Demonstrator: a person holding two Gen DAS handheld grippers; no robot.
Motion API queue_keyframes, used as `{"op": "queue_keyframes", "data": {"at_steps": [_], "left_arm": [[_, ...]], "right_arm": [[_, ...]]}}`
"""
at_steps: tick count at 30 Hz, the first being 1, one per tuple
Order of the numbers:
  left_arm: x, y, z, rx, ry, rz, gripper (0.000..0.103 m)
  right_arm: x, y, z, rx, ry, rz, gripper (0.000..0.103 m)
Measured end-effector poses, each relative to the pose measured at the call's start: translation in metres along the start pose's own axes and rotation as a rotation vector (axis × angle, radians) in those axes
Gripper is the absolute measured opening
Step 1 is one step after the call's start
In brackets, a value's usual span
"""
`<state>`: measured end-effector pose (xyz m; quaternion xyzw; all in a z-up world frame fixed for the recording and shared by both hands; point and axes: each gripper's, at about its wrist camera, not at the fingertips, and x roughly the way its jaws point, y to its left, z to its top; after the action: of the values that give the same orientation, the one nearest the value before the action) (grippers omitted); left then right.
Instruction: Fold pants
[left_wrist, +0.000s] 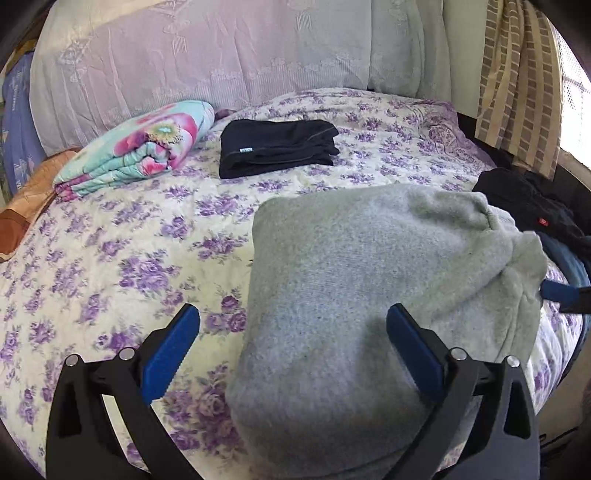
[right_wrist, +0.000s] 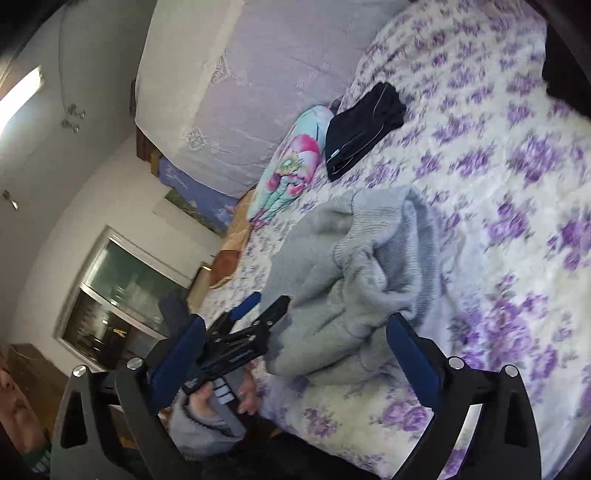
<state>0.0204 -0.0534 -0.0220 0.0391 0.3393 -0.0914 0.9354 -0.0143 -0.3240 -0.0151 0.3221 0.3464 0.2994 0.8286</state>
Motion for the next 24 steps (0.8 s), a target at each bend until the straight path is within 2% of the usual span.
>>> {"op": "queue_keyframes", "data": {"at_steps": [3, 7, 11, 21, 24], "left_arm": [[-0.006, 0.007, 0.0, -0.033, -0.002, -0.013, 0.099], [-0.01, 0.012, 0.001, -0.057, -0.002, -0.021, 0.099], [-0.01, 0.012, -0.001, -0.054, 0.009, -0.032, 0.099], [0.004, 0.013, -0.006, -0.086, 0.06, -0.063, 0.099], [0.007, 0.016, -0.007, -0.112, 0.076, -0.095, 0.098]], "right_arm": [[-0.007, 0.0, -0.004, -0.008, -0.002, -0.056, 0.099], [0.0, -0.023, -0.014, 0.084, 0.032, -0.102, 0.099], [0.019, -0.036, -0.021, 0.142, 0.054, -0.119, 0.099], [0.062, -0.046, -0.013, 0.151, 0.094, -0.143, 0.099], [0.067, -0.048, -0.011, 0.153, 0.092, -0.14, 0.099]]}}
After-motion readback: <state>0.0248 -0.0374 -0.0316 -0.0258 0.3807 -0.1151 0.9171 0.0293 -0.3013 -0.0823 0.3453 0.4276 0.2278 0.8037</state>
